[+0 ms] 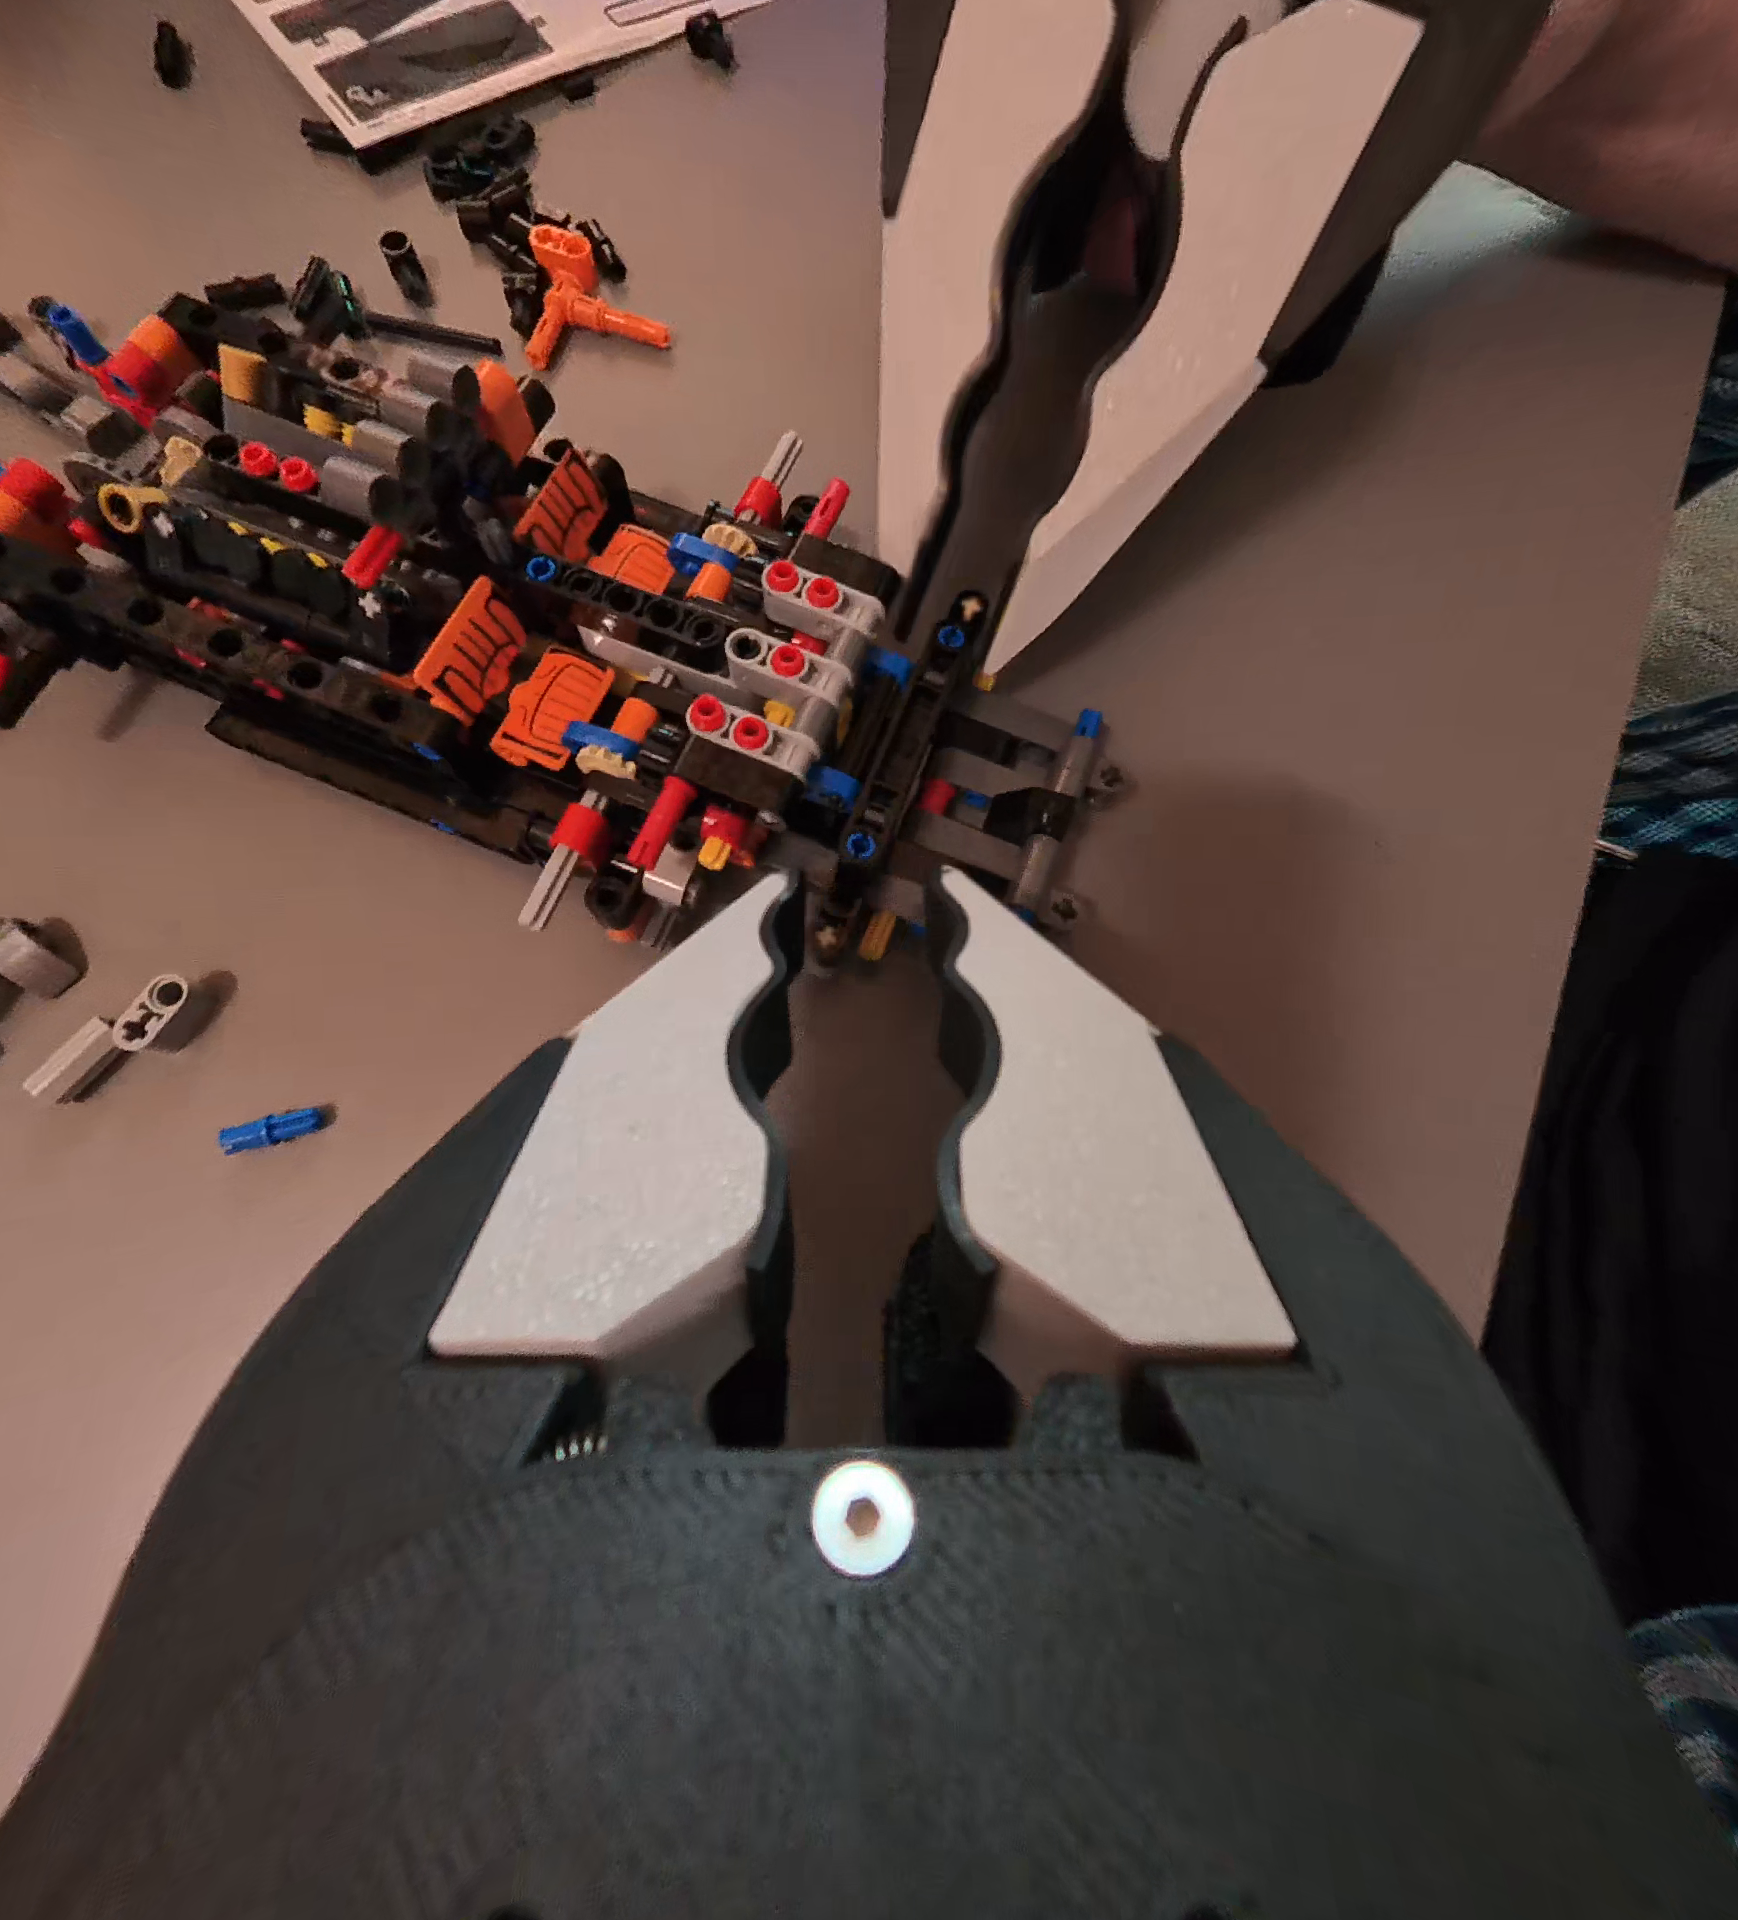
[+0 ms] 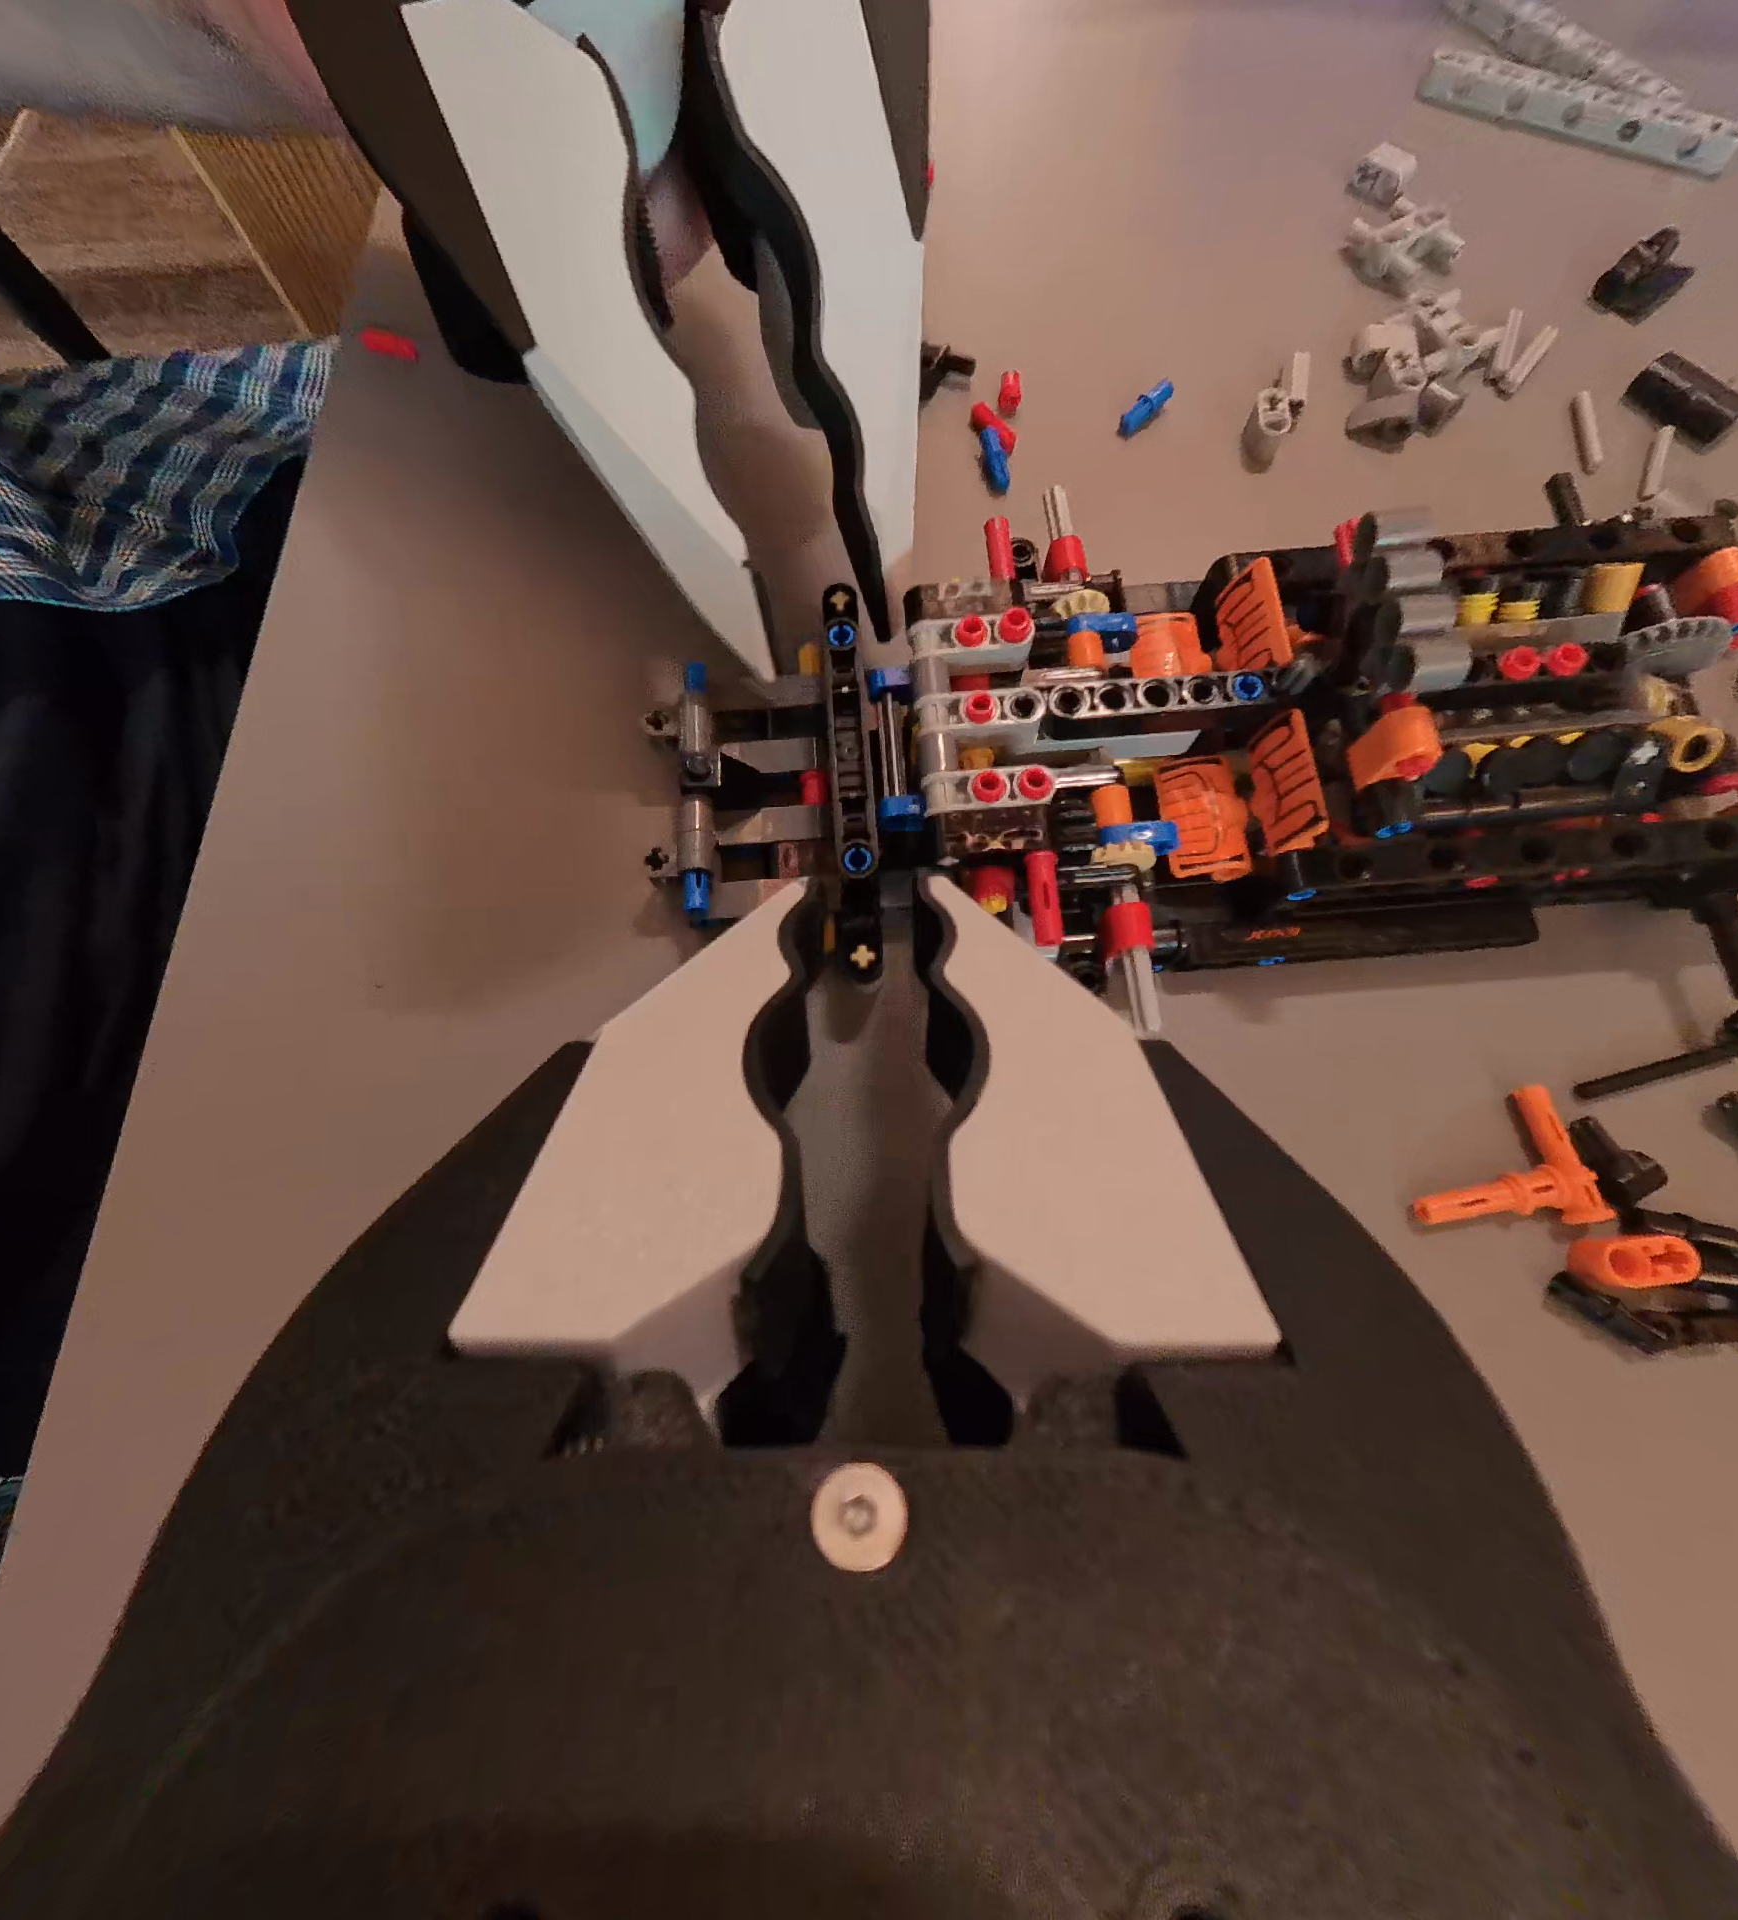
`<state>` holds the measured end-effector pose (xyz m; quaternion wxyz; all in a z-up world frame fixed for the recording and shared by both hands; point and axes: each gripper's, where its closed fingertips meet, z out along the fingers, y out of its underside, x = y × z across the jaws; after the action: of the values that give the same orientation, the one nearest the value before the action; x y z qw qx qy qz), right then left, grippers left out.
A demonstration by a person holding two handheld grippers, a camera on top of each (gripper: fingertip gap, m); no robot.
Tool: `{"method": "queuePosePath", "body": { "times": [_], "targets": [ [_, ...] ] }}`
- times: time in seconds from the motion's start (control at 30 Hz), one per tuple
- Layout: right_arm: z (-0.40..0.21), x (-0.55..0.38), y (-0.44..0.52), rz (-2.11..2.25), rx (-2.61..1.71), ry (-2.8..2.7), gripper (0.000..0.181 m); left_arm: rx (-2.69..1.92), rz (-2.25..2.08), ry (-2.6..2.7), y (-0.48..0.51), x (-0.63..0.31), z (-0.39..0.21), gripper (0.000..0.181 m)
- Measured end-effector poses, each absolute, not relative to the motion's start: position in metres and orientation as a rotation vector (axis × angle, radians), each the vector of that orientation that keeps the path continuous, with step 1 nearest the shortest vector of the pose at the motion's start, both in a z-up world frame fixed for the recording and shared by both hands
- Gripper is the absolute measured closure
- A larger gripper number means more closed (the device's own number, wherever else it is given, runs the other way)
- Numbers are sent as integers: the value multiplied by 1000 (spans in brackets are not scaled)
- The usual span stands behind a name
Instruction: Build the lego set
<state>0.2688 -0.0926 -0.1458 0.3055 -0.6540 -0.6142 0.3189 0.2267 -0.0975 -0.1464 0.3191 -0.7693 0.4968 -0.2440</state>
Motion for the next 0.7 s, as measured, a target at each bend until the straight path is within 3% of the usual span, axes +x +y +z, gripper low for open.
{"method": "queuePosePath", "body": {
  "times": [0.03, 0.7],
  "targets": [
    [-142, 270, -92, 848, -1720, -1617, 166, -2013, -635, 1309, -98, 224, -143, 156],
    [-145, 305, -81, 802, -1774, -1523, 168, -2023, -531, 1273, -103, 178, -121, 156]
  ]
}}
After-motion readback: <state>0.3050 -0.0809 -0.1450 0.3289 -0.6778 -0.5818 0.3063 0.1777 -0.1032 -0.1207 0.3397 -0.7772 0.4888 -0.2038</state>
